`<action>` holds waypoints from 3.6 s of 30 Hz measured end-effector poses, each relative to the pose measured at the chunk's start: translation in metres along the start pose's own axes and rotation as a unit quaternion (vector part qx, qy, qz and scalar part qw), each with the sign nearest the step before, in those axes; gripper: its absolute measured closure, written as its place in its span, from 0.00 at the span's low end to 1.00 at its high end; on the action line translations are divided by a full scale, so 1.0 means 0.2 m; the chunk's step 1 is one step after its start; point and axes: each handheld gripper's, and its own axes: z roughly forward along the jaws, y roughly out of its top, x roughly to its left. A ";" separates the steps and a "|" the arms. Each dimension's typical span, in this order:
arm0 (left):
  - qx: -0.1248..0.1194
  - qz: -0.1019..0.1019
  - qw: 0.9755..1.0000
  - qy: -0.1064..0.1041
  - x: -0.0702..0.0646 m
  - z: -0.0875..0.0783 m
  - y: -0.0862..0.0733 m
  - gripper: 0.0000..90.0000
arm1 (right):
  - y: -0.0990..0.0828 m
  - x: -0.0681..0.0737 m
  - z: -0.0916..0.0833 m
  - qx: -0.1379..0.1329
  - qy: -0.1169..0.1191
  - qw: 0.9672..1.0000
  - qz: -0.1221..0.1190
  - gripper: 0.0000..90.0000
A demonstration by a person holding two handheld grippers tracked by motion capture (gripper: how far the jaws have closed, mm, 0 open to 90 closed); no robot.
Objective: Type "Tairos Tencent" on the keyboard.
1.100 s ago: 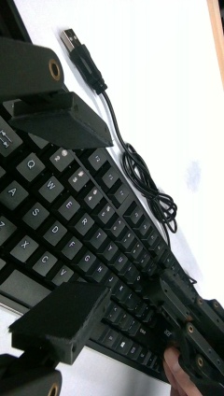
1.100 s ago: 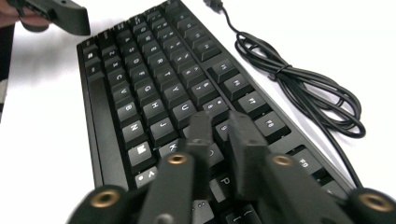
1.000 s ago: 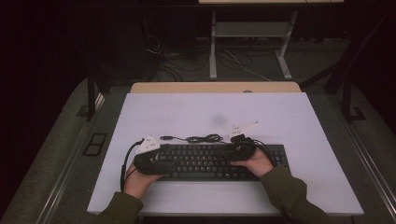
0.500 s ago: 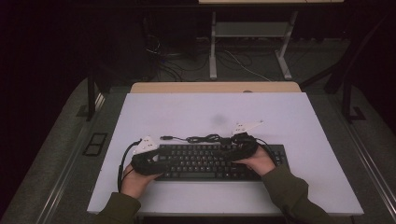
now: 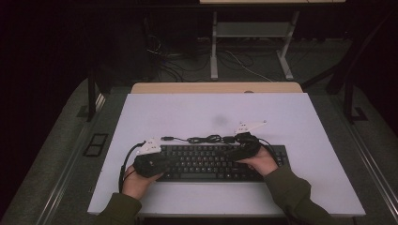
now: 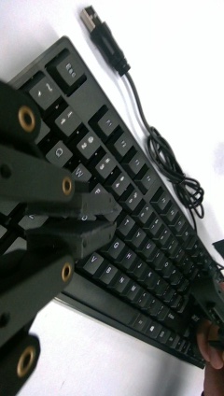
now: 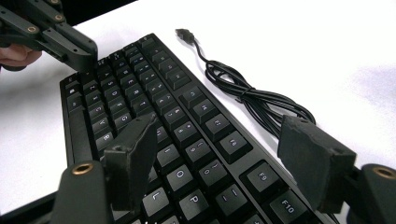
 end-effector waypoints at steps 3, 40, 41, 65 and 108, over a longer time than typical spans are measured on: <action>0.009 0.004 1.000 0.002 0.00 0.01 0.00 0.98 | 0.00 0.00 0.00 0.000 0.000 1.000 0.001 0.31; 0.045 0.014 0.999 0.008 0.01 0.09 -0.02 0.99 | 0.00 0.00 0.00 0.001 0.001 1.000 -0.001 0.31; 0.044 0.014 0.999 0.008 0.01 0.09 -0.02 0.99 | 0.00 0.00 0.00 0.001 0.001 1.000 0.000 0.31; 0.016 0.011 1.000 -0.013 -0.02 0.02 0.02 0.99 | 0.00 0.00 0.00 -0.011 0.001 1.000 -0.004 0.18; 0.064 0.053 0.993 -0.081 -0.18 0.16 0.02 0.99 | -0.01 -0.02 -0.01 -0.020 -0.005 1.000 0.000 0.13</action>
